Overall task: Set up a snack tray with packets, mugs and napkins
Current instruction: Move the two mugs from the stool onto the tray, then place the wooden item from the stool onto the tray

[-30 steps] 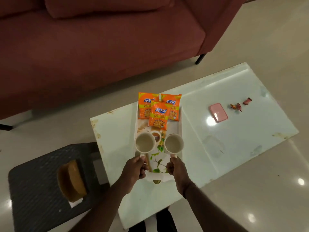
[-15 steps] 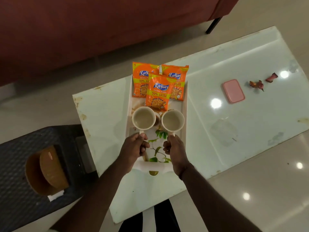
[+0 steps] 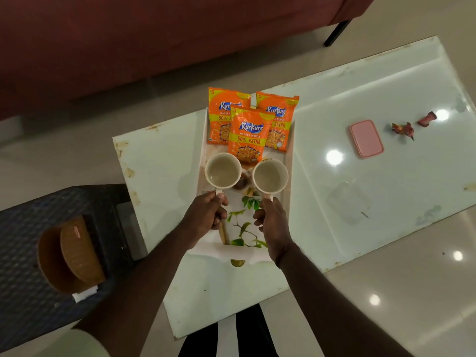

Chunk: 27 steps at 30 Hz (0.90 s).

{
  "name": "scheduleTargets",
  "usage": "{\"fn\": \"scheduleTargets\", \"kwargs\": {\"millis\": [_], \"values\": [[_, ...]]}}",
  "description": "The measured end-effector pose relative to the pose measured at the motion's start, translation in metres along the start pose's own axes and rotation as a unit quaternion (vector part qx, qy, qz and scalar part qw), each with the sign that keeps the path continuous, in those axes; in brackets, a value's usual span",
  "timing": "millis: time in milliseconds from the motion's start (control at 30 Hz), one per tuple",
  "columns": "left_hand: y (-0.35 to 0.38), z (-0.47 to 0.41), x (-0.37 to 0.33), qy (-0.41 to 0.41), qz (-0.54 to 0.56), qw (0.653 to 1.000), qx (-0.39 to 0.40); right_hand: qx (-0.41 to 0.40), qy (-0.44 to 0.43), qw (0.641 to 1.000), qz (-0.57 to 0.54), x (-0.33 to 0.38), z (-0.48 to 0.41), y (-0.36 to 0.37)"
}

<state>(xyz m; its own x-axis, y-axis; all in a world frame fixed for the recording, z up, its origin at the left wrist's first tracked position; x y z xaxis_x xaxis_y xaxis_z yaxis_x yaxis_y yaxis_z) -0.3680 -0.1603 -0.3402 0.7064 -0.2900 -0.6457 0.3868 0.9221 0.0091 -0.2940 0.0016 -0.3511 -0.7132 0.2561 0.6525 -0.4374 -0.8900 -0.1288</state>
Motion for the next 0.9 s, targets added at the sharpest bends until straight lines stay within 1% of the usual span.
{"fn": "scheduleTargets", "kwargs": {"millis": [67,133,200,267,300,333,400,433,500,633,700,767,833,900], "values": [[-0.002,-0.001,0.002,0.006,-0.013,1.000,-0.005,-0.002,0.006,1.000,-0.007,-0.003,0.001,0.000],[-0.007,-0.002,0.002,0.019,-0.031,0.999,-0.032,-0.022,0.008,1.000,-0.005,-0.006,0.003,-0.003],[-0.017,0.000,0.000,0.037,-0.070,0.993,-0.085,-0.068,-0.010,0.998,0.014,-0.009,0.010,-0.010],[-0.027,0.010,-0.005,0.064,-0.150,0.976,-0.145,-0.121,-0.044,0.990,0.063,-0.008,0.021,-0.017],[-0.031,0.018,-0.008,0.086,-0.209,0.959,-0.173,-0.146,-0.065,0.982,0.102,-0.006,0.029,-0.021],[-0.033,0.027,-0.012,0.113,-0.276,0.933,-0.202,-0.175,-0.092,0.969,0.149,-0.002,0.038,-0.024],[-0.035,0.051,-0.019,0.172,-0.390,0.869,-0.250,-0.217,-0.167,0.928,0.251,0.011,0.059,-0.024],[-0.035,0.064,-0.021,0.191,-0.425,0.845,-0.264,-0.220,-0.202,0.908,0.295,0.016,0.069,-0.020],[-0.037,0.083,-0.018,0.207,-0.460,0.817,-0.278,-0.194,-0.250,0.877,0.362,0.019,0.084,-0.007],[-0.053,0.115,-0.002,0.216,-0.493,0.794,-0.283,-0.124,-0.304,0.828,0.455,0.018,0.108,0.023],[-0.064,0.130,0.006,0.220,-0.505,0.784,-0.287,-0.099,-0.314,0.812,0.482,0.017,0.116,0.036],[-0.081,0.146,0.013,0.209,-0.507,0.781,-0.298,-0.071,-0.327,0.798,0.502,0.018,0.124,0.053],[-0.100,0.159,0.022,0.189,-0.499,0.786,-0.311,-0.043,-0.345,0.781,0.519,0.017,0.132,0.070],[-0.123,0.173,0.031,0.177,-0.486,0.791,-0.326,-0.021,-0.357,0.772,0.525,0.015,0.142,0.092]]}}
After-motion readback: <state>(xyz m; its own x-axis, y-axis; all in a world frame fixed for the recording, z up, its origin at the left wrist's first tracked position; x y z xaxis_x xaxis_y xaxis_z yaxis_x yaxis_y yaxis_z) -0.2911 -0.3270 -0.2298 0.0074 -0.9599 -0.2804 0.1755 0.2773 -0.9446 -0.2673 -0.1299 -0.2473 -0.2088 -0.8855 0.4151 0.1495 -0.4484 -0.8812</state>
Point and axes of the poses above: each hand's wrist, its own z-axis away from the middle knuckle, its own y-axis out of the palm, x = y × z, the point moved 9 cm from there along -z, towards the middle knuckle, and after that the axes turned 1 degree about -x, right-handed, at the moved point
